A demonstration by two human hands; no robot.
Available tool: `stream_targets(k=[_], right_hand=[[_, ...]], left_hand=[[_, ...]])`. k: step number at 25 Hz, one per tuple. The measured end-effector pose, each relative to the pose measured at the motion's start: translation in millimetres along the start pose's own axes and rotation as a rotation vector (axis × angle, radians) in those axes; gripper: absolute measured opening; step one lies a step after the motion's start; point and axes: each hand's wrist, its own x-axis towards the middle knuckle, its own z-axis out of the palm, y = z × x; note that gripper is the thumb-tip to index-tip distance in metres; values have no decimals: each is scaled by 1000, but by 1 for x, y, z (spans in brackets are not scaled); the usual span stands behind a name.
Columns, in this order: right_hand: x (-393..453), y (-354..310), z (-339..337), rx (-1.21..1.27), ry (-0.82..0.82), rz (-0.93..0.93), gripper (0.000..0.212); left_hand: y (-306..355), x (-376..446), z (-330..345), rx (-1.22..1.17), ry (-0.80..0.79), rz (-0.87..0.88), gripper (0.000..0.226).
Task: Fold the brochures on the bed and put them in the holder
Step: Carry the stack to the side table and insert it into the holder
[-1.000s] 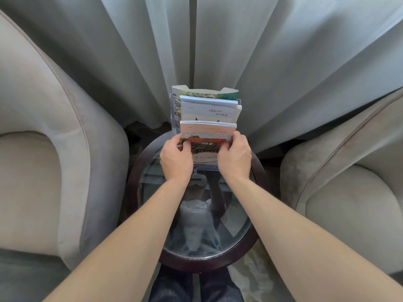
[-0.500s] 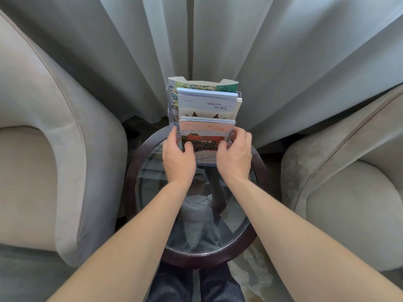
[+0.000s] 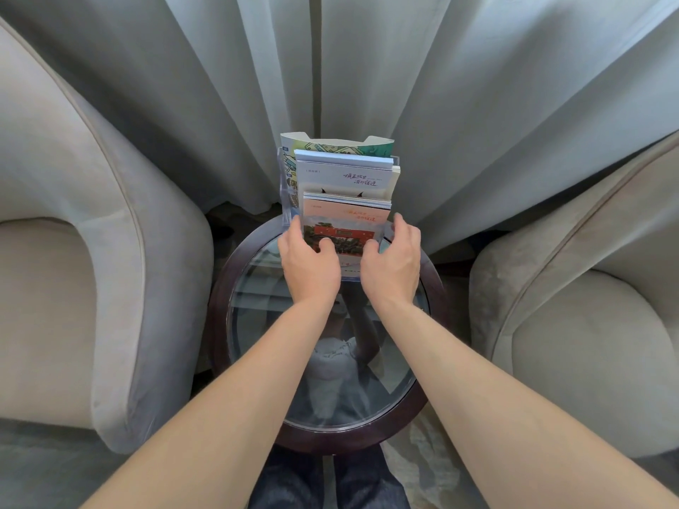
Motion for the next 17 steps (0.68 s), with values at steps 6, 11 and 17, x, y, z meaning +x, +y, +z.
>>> stream_targets(k=[6, 11, 17], right_hand=[[-3, -12, 1, 217, -5, 20, 59], [-5, -13, -3, 206, -42, -20, 62], [-3, -15, -4, 208, -70, -18, 64]], left_hand=[[5, -6, -3, -57, -23, 111, 71], [15, -3, -1, -96, -39, 78, 64], [15, 1, -4, -89, -45, 58, 55]])
